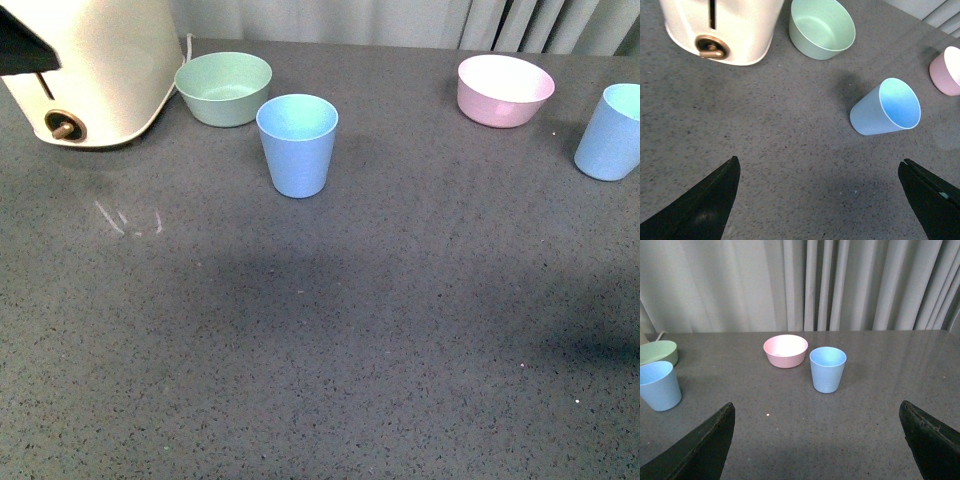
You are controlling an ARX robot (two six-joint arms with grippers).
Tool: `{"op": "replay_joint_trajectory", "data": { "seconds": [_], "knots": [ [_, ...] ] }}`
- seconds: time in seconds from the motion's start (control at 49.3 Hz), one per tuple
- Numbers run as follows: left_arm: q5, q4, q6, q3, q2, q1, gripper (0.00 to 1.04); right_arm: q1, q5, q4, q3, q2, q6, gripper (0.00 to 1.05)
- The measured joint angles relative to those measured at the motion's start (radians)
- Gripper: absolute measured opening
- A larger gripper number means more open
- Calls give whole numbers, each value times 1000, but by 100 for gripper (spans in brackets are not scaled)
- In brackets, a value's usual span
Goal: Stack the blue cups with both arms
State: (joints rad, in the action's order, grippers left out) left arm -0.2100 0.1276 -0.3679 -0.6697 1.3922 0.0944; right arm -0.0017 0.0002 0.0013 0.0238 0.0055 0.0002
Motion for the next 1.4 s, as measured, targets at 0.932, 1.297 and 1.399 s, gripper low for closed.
{"op": "replay_joint_trajectory", "data": {
  "seconds": [0.932,1.297,1.399],
  "knots": [
    [127,-190,-114,-652,650,232,96,0,0,0,0,0,0,96],
    [151,-245,-118,-736,754,257,90,0,0,0,0,0,0,96],
    [151,-257,-126,-763,774,263,74,0,0,0,0,0,0,96]
  ]
}}
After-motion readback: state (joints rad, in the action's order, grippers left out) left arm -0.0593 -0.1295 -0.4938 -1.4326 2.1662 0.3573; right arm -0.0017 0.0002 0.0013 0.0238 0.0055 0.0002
